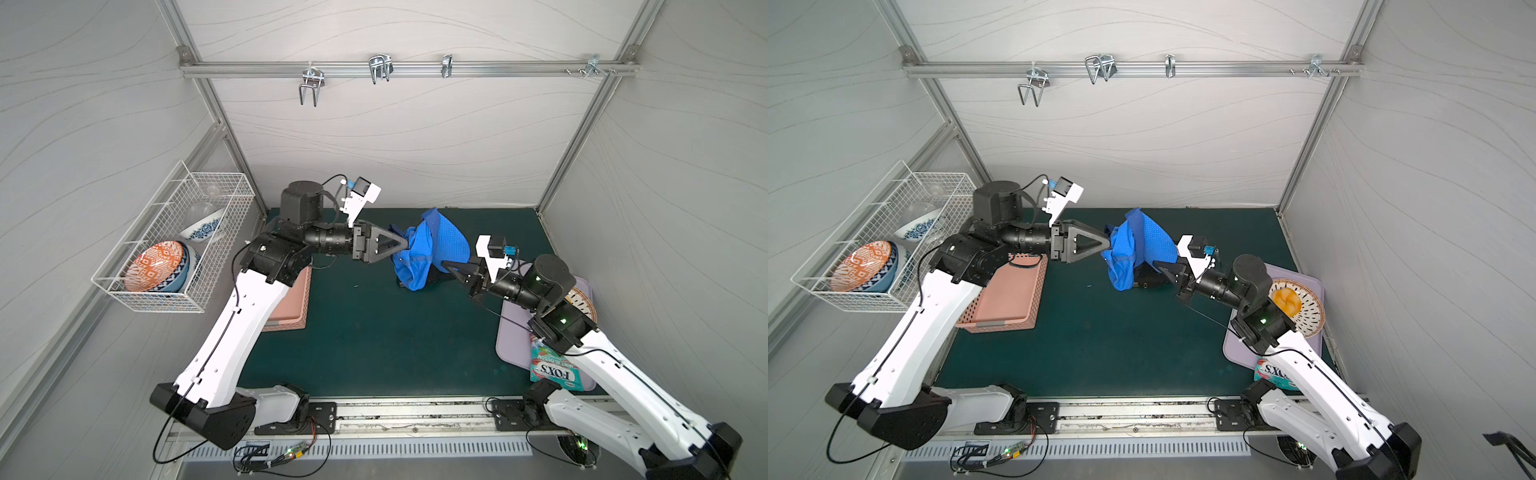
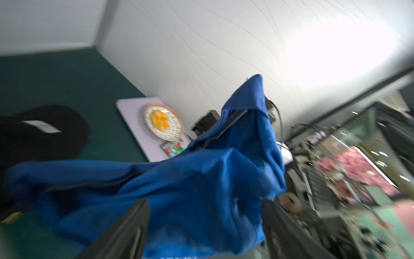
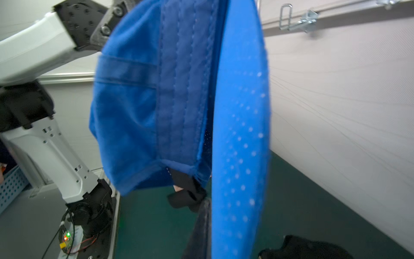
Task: Turn the baseball cap inside out
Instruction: Turn over the baseball cap.
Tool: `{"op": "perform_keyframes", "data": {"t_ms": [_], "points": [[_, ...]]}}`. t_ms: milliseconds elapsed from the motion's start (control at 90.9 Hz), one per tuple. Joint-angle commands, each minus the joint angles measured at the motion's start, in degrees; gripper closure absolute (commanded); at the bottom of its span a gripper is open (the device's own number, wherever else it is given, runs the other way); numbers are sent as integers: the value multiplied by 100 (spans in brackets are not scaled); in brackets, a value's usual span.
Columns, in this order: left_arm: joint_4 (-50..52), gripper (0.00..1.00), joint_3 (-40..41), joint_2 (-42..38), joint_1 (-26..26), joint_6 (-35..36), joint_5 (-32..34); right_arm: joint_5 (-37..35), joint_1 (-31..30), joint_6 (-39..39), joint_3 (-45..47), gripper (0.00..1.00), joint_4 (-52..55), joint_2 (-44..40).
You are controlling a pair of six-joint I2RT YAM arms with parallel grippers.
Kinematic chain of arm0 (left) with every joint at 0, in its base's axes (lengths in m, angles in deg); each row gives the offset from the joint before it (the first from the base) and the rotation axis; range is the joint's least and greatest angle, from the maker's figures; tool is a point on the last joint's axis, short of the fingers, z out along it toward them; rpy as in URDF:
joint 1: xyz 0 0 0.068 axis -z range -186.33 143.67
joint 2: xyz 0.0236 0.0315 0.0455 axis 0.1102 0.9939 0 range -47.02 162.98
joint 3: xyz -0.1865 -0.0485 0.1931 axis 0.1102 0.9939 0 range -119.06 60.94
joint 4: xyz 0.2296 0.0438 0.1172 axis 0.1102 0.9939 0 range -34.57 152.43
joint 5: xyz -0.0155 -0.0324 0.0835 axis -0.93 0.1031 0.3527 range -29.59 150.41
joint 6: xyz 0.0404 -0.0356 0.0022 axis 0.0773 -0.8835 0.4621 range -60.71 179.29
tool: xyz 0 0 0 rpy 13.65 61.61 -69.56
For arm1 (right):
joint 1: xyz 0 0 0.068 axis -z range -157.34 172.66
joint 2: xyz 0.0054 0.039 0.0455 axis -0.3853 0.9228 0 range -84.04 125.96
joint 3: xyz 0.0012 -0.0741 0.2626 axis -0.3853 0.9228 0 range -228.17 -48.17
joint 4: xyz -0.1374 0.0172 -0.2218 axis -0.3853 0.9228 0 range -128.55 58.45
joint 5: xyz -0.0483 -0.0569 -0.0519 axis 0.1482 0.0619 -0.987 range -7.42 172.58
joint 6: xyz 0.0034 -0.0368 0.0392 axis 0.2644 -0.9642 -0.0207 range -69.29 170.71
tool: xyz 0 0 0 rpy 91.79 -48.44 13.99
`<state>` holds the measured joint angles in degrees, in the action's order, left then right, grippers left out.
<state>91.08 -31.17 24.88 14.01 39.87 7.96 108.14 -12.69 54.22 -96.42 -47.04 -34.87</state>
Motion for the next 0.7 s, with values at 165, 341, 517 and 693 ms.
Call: {"op": "perform_keyframes", "data": {"t_ms": [165, 341, 517, 693], "points": [[-834, 20, 605, -998, 975, 2192, 3966, -2881, -184, 1877, -842, 100, 2571, 181], [-1362, 22, 930, -690, 2447, 2970, 4911, -3943, -577, 1820, -1049, 100, 2732, 480], [-2370, 20, 1550, -257, 3287, 3377, 5257, -4037, -737, 2029, -1419, 100, 2987, 751], [-3001, 19, 2125, 121, 3417, 3769, 6106, -3746, -750, 2538, -1621, 100, 3164, 756]]}}
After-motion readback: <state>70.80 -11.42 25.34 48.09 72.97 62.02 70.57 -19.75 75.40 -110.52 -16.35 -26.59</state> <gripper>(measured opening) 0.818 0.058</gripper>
